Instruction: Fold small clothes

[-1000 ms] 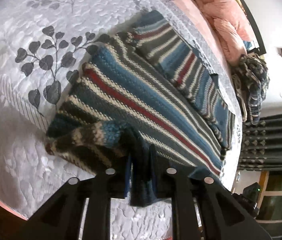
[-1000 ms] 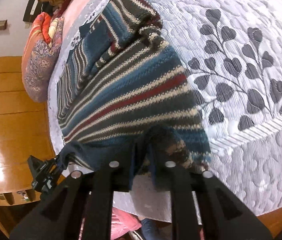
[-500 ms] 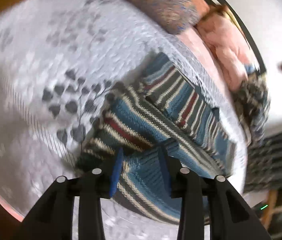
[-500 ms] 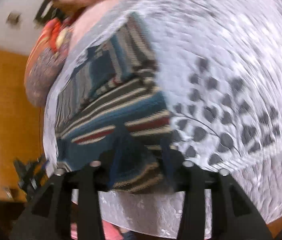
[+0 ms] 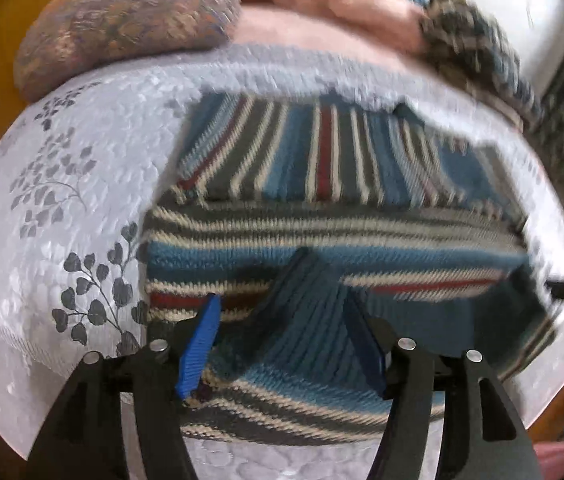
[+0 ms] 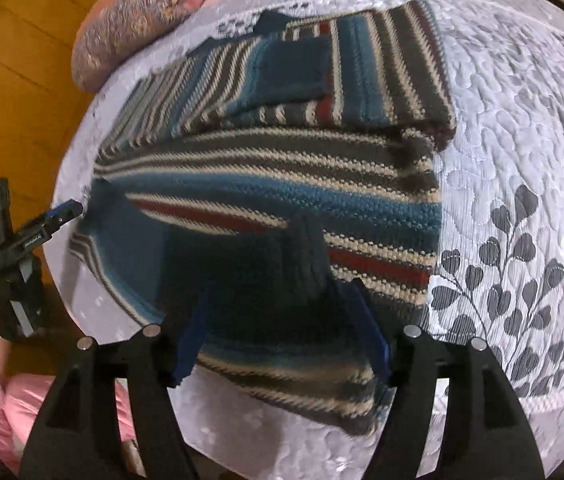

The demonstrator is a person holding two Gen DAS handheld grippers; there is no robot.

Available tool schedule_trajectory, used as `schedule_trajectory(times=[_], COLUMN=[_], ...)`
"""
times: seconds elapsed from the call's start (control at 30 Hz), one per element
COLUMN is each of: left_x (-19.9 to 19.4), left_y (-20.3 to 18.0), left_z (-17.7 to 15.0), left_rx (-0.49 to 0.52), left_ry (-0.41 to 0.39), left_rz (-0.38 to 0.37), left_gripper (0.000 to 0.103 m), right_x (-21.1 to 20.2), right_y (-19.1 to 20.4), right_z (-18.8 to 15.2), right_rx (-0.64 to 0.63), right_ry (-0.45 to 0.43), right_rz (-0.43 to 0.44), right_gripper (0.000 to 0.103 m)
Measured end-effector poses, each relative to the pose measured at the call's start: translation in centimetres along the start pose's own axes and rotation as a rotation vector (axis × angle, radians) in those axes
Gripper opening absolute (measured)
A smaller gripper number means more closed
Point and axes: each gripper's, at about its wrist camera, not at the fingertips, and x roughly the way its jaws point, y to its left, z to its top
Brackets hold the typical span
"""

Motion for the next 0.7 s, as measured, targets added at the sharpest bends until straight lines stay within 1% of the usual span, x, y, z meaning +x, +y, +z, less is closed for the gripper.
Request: schedule_trajectory(times=[0.1,0.23,0.27,0.3,0.33,0.37,0.4,0.43,0.47,0.5,0.57,0.63,0.7], left_x=[1.0,2.1,2.4,2.6,2.9,3.2,3.4,3.5,3.6,3.4,2.6,1.6,0.5], left_y=[-0.6,-1.3,-1.6,-1.7,-1.9,-2.1,-2.0,-2.0,-1.9,-1.9,-1.9,-1.5,-1.0], left_z=[-0.1,-0.3,-0.4,-0.4,-0.5,-0.6,-0.7,-0.8,-0.8,-0.9,-0.7,-0.3,0.1], left_rx=[0.048,0.085,0.099,0.107,0.118,0.124,0.125,0.123,0.121,0.122,0.119,0.087,0.057], left_ry=[0.024,0.051,0.062,0.069,0.081,0.093,0.101,0.108,0.111,0.106,0.083,0.054,0.015], left_rz=[0.041,0.058,0.07,0.074,0.078,0.094,0.102,0.1,0.096,0.087,0.074,0.036,0.006], left_gripper=[0.064,0.063,0.06,0.053,0.05,0.044,0.03,0.025,0.016,0.012,0.01,0.009,0.009], right_x=[1.2,3.0,3.2,3.7,4.1,4.3,4.5,4.5,4.5,4.2,3.3,2.5,1.2], right_y=[-0.3,-0.1,0.0,0.3,0.5,0.6,0.7,0.7,0.8,0.9,1.2,1.2,0.9], right_z=[0.1,0.0,-0.1,-0.2,-0.2,-0.3,-0.4,-0.5,-0.5,-0.5,-0.4,-0.2,0.2], right_rx=[-0.028,-0.053,-0.066,-0.082,-0.092,-0.1,-0.113,-0.118,-0.118,-0.114,-0.127,-0.123,-0.102], right_ry=[0.028,0.072,0.08,0.089,0.096,0.101,0.104,0.105,0.104,0.096,0.068,0.048,0.013], right_rz=[-0.034,-0.058,-0.071,-0.09,-0.096,-0.104,-0.124,-0.116,-0.1,-0.083,-0.063,-0.043,-0.001], right_gripper=[0.067,0.067,0.064,0.062,0.054,0.046,0.04,0.027,0.013,0.012,0.011,0.011,0.011])
